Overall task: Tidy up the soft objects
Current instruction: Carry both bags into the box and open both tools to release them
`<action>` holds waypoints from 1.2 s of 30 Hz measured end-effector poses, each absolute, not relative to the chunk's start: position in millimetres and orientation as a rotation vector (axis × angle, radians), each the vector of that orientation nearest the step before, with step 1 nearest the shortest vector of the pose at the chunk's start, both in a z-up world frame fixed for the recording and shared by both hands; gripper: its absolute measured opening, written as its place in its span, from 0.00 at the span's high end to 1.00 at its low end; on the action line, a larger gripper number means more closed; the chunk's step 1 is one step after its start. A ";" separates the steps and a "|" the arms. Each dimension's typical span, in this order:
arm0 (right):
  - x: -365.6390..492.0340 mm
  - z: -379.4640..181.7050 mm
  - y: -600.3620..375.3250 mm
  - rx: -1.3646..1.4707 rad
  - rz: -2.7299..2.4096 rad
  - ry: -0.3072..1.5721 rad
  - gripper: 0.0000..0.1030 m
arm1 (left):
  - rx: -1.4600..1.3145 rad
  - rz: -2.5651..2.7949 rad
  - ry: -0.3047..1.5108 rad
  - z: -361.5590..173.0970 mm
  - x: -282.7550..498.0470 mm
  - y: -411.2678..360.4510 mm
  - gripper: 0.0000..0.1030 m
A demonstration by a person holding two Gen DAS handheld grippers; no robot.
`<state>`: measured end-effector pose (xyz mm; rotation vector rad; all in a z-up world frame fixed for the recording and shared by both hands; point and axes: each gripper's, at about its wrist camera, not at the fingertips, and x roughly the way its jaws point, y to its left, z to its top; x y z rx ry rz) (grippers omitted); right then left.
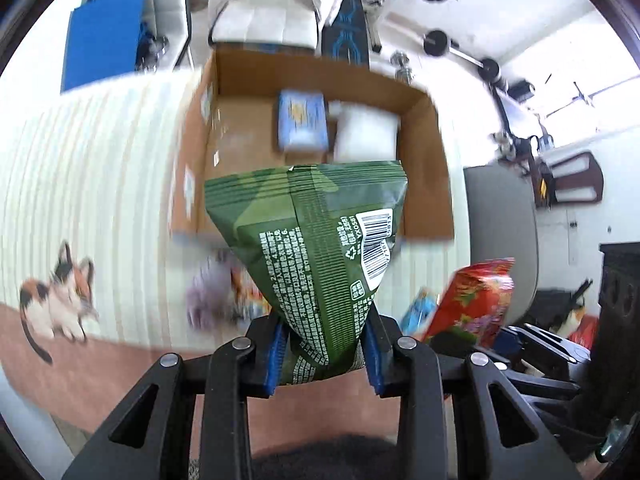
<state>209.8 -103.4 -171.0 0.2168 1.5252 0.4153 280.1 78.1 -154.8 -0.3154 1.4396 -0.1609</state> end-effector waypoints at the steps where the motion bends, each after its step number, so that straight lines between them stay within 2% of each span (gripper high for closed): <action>1: 224.8 -161.2 -105.6 0.217 0.411 1.502 0.56 | -0.307 -0.164 1.434 -146.6 294.1 88.9 0.71; 3: 264.0 -150.6 -121.0 0.190 0.386 1.459 0.56 | -0.291 -0.156 1.427 -150.2 322.4 104.5 0.71; 7: 320.4 -157.3 -118.3 0.187 0.313 1.446 0.56 | -0.262 -0.104 1.509 -192.3 396.6 122.3 0.71; 16: 397.6 -253.3 -105.1 0.065 0.233 1.604 0.56 | -0.144 -0.055 1.679 -275.2 489.7 128.3 0.71; 22: 408.8 -316.3 -103.7 0.043 0.220 1.702 0.56 | -0.069 -0.041 1.736 -310.8 520.1 120.4 0.71; 30: 412.3 -356.6 -100.3 -0.011 0.221 1.780 0.56 | -0.040 -0.042 1.800 -343.5 532.7 117.5 0.68; 36: 415.8 -376.4 -101.2 -0.027 0.215 1.851 0.54 | -0.190 -0.027 1.851 -347.1 526.6 133.7 0.63</action>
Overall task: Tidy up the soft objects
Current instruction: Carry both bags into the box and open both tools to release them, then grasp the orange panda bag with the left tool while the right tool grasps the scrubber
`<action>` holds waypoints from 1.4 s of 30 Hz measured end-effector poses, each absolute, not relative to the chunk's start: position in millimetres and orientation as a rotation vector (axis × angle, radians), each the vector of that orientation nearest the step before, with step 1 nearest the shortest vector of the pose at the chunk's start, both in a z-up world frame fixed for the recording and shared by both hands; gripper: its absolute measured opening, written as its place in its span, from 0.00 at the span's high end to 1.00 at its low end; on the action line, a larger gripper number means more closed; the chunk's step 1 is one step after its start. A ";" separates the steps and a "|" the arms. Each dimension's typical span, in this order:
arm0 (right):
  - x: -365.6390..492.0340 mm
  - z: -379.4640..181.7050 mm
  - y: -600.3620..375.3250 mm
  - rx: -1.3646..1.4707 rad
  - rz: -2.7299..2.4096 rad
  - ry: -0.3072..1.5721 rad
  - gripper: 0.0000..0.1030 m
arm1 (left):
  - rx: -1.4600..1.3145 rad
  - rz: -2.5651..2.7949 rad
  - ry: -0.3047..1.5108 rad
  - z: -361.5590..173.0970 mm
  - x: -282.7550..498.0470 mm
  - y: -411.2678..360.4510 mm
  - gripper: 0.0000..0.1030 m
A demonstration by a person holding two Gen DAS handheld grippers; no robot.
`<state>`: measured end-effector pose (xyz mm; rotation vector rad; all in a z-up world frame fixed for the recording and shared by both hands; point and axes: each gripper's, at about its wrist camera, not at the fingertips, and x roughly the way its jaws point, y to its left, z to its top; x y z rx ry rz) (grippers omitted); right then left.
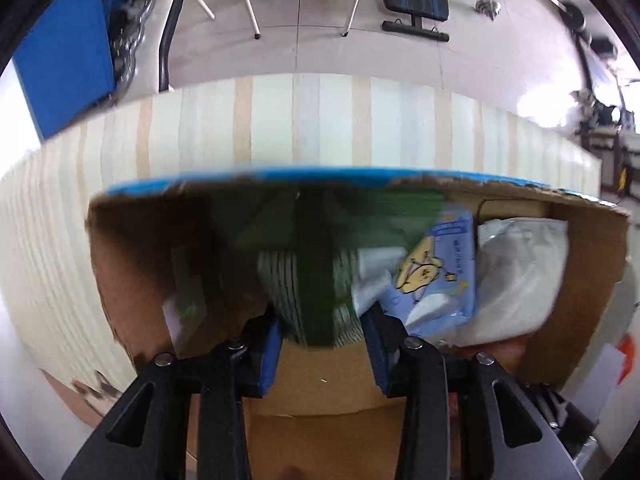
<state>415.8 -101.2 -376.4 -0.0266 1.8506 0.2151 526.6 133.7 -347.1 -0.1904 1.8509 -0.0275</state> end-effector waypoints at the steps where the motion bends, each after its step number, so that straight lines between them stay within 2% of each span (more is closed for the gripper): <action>1: 416.9 -376.5 -102.5 -0.004 0.212 1.849 0.53 | -0.207 -0.026 1.846 -343.1 524.1 135.1 0.60; 2: 417.7 -374.7 -103.9 0.010 0.213 1.844 0.51 | -0.223 -0.024 1.836 -339.0 521.7 137.7 0.56; 3: 418.9 -370.6 -105.7 0.026 0.209 1.833 0.43 | -0.228 -0.024 1.828 -335.3 519.8 138.9 0.53; 5: 420.1 -363.5 -107.1 0.030 0.201 1.810 0.29 | -0.229 -0.021 1.801 -324.9 515.1 141.3 0.36; 7: 420.5 -352.3 -107.7 0.031 0.198 1.782 0.27 | -0.222 -0.022 1.758 -308.1 506.9 141.2 0.34; 9: 419.6 -341.1 -107.2 0.020 0.192 1.759 0.21 | -0.217 -0.025 1.723 -295.7 499.5 141.0 0.24; 10: 419.0 -334.9 -106.9 0.016 0.192 1.740 0.14 | -0.212 -0.026 1.691 -285.5 492.5 140.5 0.13; 11: 418.1 -328.2 -106.9 0.015 0.191 1.720 0.08 | -0.205 -0.026 1.669 -279.9 488.1 140.6 0.08; 14: 416.9 -308.1 -104.3 0.006 0.185 1.672 0.01 | -0.155 -0.018 1.590 -255.6 467.8 136.3 0.03; 23: 390.5 -264.7 -105.4 0.039 0.157 1.489 0.00 | -0.054 -0.008 1.414 -208.9 401.0 126.5 0.02; 34: 347.8 -211.7 -101.4 0.065 0.206 1.384 0.00 | -0.062 0.043 1.276 -164.8 327.6 126.1 0.02; 39: 304.6 -218.3 -102.8 0.119 0.228 1.393 0.00 | -0.056 0.160 1.265 -177.1 282.2 144.0 0.02; 42: 275.9 -248.9 -99.2 0.178 0.241 1.482 0.00 | -0.060 0.201 1.355 -216.9 253.7 158.0 0.02</action>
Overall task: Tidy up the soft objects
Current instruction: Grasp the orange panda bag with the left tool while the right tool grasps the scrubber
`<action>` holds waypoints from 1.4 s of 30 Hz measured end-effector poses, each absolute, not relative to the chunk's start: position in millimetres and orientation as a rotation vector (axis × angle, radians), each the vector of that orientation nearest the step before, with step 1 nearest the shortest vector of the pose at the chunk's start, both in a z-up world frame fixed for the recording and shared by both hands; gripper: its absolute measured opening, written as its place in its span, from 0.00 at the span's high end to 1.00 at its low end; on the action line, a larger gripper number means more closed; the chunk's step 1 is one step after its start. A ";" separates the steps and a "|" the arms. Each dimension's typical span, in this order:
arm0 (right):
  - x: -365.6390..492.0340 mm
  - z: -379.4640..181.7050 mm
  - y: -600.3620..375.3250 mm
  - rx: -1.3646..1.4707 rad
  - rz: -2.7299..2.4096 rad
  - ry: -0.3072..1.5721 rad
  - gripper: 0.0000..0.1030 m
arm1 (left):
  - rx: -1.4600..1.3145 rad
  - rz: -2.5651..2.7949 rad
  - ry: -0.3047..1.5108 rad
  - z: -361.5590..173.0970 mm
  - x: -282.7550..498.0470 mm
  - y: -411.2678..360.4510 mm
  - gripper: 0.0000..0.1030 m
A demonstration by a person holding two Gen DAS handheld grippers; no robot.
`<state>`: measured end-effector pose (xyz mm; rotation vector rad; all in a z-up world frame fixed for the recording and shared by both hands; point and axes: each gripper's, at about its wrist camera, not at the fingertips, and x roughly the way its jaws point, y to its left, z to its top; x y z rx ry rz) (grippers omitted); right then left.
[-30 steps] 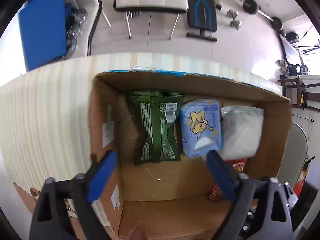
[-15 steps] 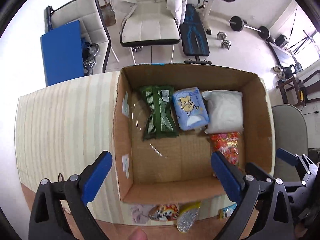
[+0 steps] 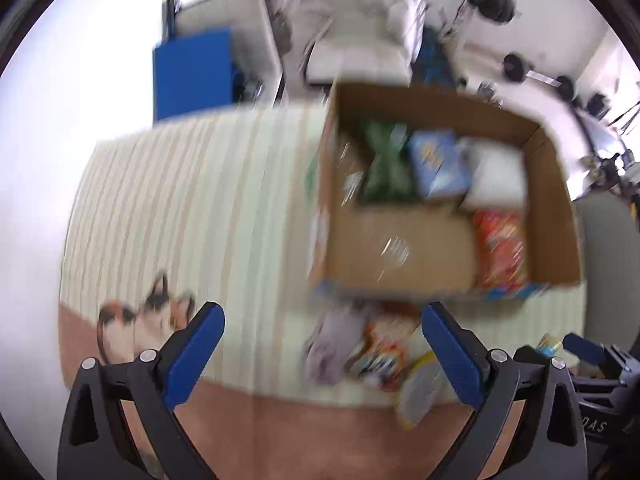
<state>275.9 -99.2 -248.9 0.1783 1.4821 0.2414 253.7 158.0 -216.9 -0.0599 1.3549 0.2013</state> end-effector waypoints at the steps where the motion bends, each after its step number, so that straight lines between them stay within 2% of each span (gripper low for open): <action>1: 267.1 -263.3 -96.0 0.190 0.244 1.523 0.00 | -0.066 0.204 1.384 -226.5 247.8 160.8 0.02; 3: 248.8 -296.3 -88.0 0.216 0.246 1.606 0.00 | -0.089 0.202 1.443 -251.1 232.4 168.9 0.04; 7: 225.1 -356.3 -71.3 0.276 0.238 1.709 0.00 | -0.079 0.213 1.486 -281.2 209.8 174.8 0.22; 12: 215.5 -399.9 -49.2 0.251 0.231 1.749 0.04 | -0.089 0.193 1.491 -293.3 208.9 173.1 0.25; 15: 211.8 -408.8 -35.9 0.174 0.279 1.744 0.15 | -0.081 0.159 1.489 -294.5 214.9 164.4 0.25; 16: 210.2 -405.7 -31.9 0.118 0.277 1.724 0.34 | -0.084 0.145 1.486 -294.7 217.7 159.9 0.25; 17: 208.5 -403.4 -29.4 0.065 0.275 1.715 0.47 | -0.092 0.129 1.488 -295.5 220.7 157.4 0.25; 24: 202.9 -393.7 -78.3 0.085 0.180 1.722 0.47 | -0.067 -0.030 1.563 -325.5 249.4 110.0 0.25; 30: 202.2 -393.5 -117.6 0.116 0.096 1.733 0.47 | 0.041 -0.053 1.715 -386.5 263.9 78.1 0.25; 35: 203.7 -395.9 -129.0 0.123 0.084 1.743 0.47 | 0.008 -0.038 1.698 -399.7 271.6 83.1 0.26; 36: 205.5 -397.6 -125.2 0.122 0.087 1.748 0.47 | 0.001 -0.039 1.700 -399.3 272.3 83.7 0.30; 37: 207.5 -398.4 -124.4 0.119 0.096 1.754 0.47 | -0.010 -0.037 1.707 -398.4 271.5 84.5 0.43; 38: 209.7 -400.7 -121.8 0.118 0.106 1.759 0.47 | -0.012 -0.031 1.707 -396.3 270.2 85.7 0.47; 42: 214.8 -405.3 -120.7 0.103 0.156 1.776 0.47 | -0.064 -0.020 1.716 -388.8 259.2 93.7 0.50</action>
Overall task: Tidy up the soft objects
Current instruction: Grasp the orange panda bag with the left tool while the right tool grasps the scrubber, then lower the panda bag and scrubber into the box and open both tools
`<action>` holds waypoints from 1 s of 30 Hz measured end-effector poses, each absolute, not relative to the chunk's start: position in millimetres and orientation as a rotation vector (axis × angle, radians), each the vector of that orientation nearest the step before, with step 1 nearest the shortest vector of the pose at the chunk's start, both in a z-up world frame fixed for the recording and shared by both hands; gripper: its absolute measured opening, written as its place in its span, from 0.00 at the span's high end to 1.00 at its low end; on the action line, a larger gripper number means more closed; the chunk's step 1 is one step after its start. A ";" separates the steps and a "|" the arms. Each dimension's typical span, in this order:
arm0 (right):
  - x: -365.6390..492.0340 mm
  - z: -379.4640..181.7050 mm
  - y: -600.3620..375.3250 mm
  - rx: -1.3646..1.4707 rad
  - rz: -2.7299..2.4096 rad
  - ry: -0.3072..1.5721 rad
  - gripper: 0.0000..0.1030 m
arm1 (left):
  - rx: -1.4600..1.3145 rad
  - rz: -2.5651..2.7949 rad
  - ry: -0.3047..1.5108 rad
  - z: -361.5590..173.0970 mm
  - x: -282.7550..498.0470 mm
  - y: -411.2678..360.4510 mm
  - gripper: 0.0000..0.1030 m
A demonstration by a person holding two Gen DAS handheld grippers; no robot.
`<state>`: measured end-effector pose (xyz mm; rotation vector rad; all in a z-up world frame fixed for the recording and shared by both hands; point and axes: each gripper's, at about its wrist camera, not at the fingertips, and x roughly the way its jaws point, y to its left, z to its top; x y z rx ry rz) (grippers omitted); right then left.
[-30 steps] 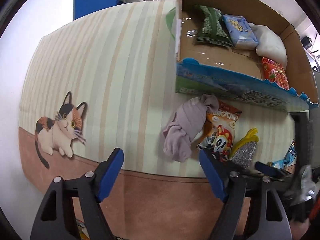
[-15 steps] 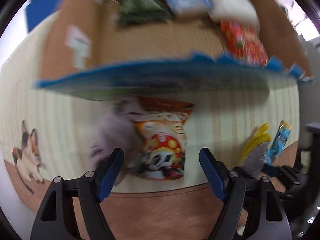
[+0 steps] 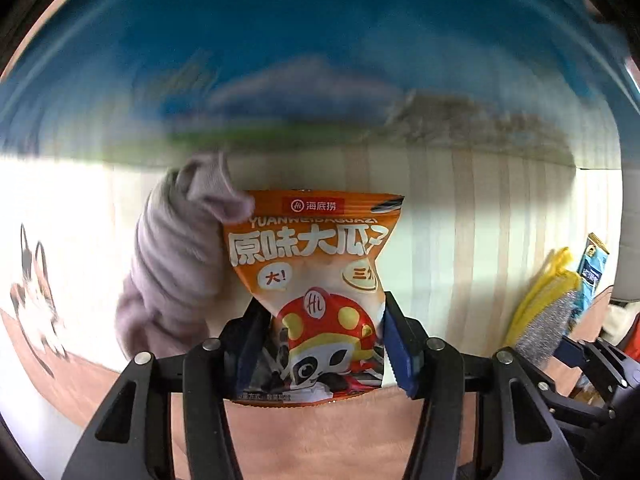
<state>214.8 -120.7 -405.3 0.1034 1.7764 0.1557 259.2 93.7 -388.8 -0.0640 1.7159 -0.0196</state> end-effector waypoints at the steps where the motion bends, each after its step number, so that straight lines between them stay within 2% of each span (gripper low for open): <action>1: 214.8 -405.8 -114.4 0.100 0.169 1.781 0.47 | -0.074 -0.017 1.712 -385.8 254.3 94.9 0.52; 7: 195.0 -413.6 -100.4 0.081 0.260 1.831 0.47 | -0.196 -0.026 1.756 -375.1 210.4 101.8 0.52; 11: 181.0 -424.8 -93.2 0.051 0.308 1.868 0.47 | -0.235 -0.018 1.812 -389.3 179.2 101.4 0.52; 16: 179.2 -427.8 -83.8 0.085 0.350 1.883 0.43 | -0.247 0.013 1.846 -409.8 169.4 97.5 0.48; 20: 177.2 -423.5 -93.0 0.157 0.321 1.872 0.28 | -0.235 0.021 1.839 -416.5 171.9 99.5 0.47; 30: 144.3 -424.4 -89.0 0.159 0.257 1.846 0.28 | -0.190 0.045 1.801 -408.7 165.1 71.1 0.50</action>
